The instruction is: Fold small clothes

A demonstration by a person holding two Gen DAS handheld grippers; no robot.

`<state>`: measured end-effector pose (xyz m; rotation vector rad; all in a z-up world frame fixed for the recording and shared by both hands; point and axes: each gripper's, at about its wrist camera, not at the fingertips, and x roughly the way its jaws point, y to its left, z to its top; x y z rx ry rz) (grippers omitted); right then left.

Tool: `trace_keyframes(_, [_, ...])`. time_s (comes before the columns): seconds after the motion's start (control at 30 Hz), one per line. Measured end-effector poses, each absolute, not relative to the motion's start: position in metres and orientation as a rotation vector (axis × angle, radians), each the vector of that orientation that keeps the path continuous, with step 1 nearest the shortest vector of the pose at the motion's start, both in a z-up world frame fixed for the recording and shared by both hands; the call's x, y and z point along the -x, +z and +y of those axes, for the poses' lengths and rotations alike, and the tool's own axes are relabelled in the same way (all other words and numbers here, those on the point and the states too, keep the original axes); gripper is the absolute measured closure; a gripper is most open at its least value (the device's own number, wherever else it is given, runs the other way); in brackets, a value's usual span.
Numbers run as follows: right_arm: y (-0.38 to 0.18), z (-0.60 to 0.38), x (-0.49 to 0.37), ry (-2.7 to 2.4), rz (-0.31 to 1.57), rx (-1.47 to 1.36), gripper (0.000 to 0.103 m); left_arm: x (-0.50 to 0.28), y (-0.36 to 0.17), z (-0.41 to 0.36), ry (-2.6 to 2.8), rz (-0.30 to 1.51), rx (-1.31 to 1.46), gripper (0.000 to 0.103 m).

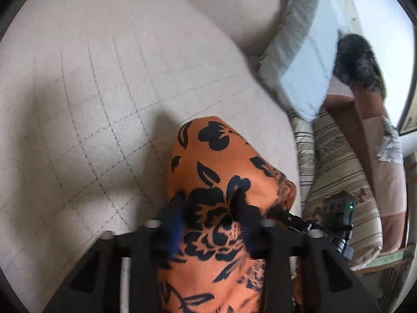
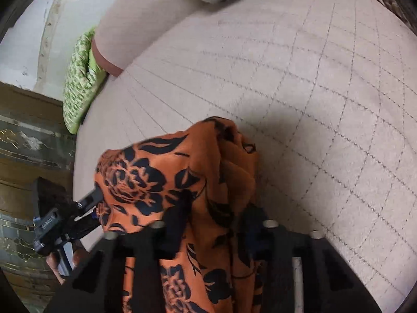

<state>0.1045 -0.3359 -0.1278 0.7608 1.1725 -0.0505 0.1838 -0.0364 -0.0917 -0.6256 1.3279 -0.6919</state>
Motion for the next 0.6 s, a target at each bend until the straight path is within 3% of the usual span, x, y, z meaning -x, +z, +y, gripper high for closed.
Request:
trace_keyframes(0.03, [-0.122, -0.337, -0.102, -0.03, 1.146, -0.773, 0.08, -0.185, -0.086, -0.027, -0.718, 1.305, 0.668, 0.087])
trace_keyframes(0.07, [-0.119, -0.339, -0.101, -0.019, 1.118, -0.786, 0.08, -0.185, -0.082, -0.017, -0.715, 1.286, 0.694, 0.101])
trace_keyframes(0.17, [-0.129, -0.347, -0.101, -0.086, 1.133, -0.791, 0.078, -0.192, -0.084, -0.001, -0.541, 1.239, 0.578, 0.103])
trace_keyframes(0.23, [-0.138, -0.343, -0.104, -0.096, 1.16, -0.8, 0.064, -0.192, -0.105, 0.0, -0.553, 1.35, 0.607, 0.101])
trace_keyframes(0.27, [-0.135, -0.34, -0.105, -0.108, 1.157, -0.779, 0.06, -0.188, -0.112, 0.001, -0.612, 1.378, 0.657, 0.098])
trace_keyframes(0.3, [-0.132, -0.339, -0.103, -0.112, 1.156, -0.764, 0.048, -0.182, -0.111, 0.003, -0.627, 1.374, 0.655, 0.095])
trace_keyframes(0.33, [-0.129, -0.337, -0.102, -0.111, 1.153, -0.76, 0.04, -0.173, -0.107, 0.004, -0.621, 1.348, 0.622, 0.081])
trace_keyframes(0.37, [-0.125, -0.335, -0.097, -0.107, 1.15, -0.758, 0.039, -0.164, -0.103, 0.005, -0.615, 1.323, 0.595, 0.053])
trace_keyframes(0.43, [-0.116, -0.331, -0.085, -0.117, 1.15, -0.727, 0.029, -0.148, -0.097, 0.005, -0.631, 1.303, 0.577, 0.034])
trace_keyframes(0.5, [-0.112, -0.326, -0.071, -0.161, 1.176, -0.707, 0.021, -0.125, -0.09, 0.0, -0.677, 1.301, 0.548, 0.034])
trace_keyframes(0.6, [-0.118, -0.322, -0.047, -0.169, 1.219, -0.731, 0.022, -0.106, -0.096, -0.005, -0.696, 1.341, 0.502, 0.034])
